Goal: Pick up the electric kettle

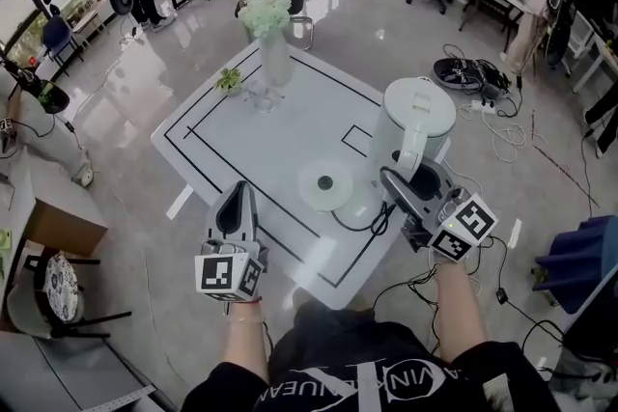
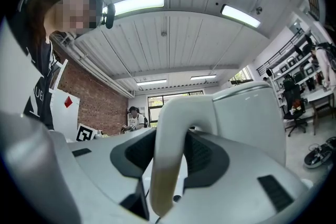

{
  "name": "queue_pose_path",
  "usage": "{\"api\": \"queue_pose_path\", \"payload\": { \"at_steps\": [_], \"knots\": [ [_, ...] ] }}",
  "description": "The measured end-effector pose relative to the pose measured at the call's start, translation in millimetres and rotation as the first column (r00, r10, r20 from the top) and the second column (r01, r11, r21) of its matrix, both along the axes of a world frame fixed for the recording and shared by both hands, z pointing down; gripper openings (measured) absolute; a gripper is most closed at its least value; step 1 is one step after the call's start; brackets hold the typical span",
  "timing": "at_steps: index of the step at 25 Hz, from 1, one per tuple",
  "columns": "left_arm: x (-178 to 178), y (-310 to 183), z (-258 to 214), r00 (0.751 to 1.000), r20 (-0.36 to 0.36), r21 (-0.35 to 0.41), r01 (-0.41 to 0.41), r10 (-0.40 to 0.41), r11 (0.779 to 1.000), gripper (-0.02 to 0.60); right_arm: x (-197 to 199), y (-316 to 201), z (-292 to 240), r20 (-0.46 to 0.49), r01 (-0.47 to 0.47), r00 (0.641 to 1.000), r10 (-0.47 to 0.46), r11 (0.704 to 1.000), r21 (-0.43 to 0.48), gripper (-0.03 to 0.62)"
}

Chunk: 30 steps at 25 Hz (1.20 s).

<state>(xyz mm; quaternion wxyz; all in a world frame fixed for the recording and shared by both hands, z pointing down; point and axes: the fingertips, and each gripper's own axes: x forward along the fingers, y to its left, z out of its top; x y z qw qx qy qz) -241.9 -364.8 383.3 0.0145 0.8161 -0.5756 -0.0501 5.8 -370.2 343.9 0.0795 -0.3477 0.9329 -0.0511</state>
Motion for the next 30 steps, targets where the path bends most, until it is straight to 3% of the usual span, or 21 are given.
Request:
{"api": "queue_pose_path", "payload": {
  "at_steps": [30],
  "knots": [
    [-10.9, 7.5, -4.0, 0.998, -0.004, 0.004, 0.062, -0.061, 0.998, 0.014, 21.2, -2.9, -0.7, 0.011, -0.03, 0.999, 0.03, 1.0, 0.009, 0.153]
  ]
}}
